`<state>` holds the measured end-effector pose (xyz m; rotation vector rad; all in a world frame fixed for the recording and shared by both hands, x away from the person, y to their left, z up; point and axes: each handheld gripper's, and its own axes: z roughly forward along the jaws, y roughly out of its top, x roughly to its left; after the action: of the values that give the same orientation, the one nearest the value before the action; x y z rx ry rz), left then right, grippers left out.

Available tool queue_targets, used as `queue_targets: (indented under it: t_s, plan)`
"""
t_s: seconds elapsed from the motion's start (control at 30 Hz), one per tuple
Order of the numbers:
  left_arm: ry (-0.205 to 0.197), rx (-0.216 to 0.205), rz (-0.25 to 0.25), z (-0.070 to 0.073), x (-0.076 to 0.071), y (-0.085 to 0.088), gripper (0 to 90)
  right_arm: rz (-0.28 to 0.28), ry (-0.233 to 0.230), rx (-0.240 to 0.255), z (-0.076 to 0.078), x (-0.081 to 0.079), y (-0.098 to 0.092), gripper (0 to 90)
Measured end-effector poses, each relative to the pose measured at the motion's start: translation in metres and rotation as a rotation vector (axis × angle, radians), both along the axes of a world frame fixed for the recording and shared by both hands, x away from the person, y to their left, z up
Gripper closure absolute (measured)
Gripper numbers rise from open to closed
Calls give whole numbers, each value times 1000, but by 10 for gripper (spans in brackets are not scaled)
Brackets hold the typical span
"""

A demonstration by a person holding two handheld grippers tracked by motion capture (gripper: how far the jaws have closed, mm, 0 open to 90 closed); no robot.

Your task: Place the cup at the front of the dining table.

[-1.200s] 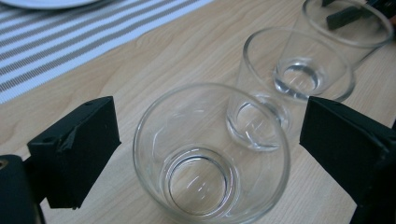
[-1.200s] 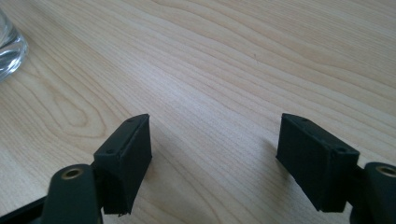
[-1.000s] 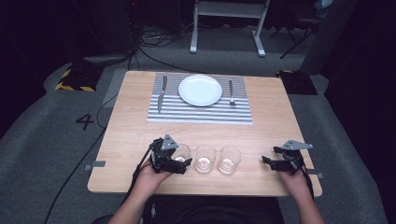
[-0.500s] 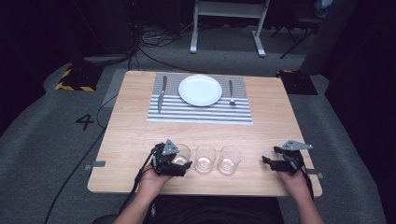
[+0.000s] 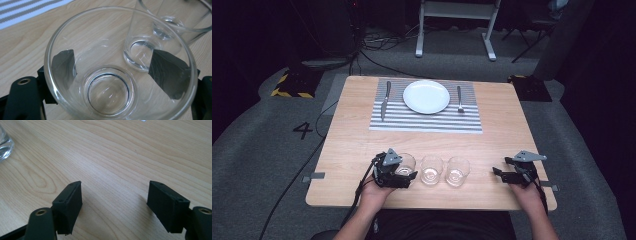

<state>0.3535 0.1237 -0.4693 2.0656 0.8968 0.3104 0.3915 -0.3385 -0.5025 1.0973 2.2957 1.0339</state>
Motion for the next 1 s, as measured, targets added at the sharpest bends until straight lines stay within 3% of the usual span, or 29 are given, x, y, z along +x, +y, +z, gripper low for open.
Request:
queue_targets:
  t_s: [0.03,0.13,0.27,0.37,0.4,0.5,0.57,0.73,0.9,1.0]
  plan:
    - [-4,20,0,3,-1,0,195,-2,12,9,0,1,-1,278]
    - [-13,21,1,5,-2,1,195,-4,15,11,0,2,-1,277]
    - [-2,0,8,10,-4,5,195,-5,15,10,0,2,-1,274]
    - [-26,-8,7,19,-4,10,195,-5,19,10,0,2,-1,270]
    - [-14,-32,15,20,-4,10,195,-5,18,10,0,2,-1,270]
    - [0,-27,20,25,-3,12,195,-7,18,9,0,2,-1,271]
    - [-8,-30,32,29,-3,12,195,-12,19,10,0,2,-1,272]
    - [-72,-18,35,41,-4,10,195,-14,19,10,0,2,-1,271]
    - [-82,-21,29,52,2,14,195,-15,18,9,0,2,-1,271]
    - [-75,-52,25,62,9,20,195,-15,18,9,0,2,-1,271]
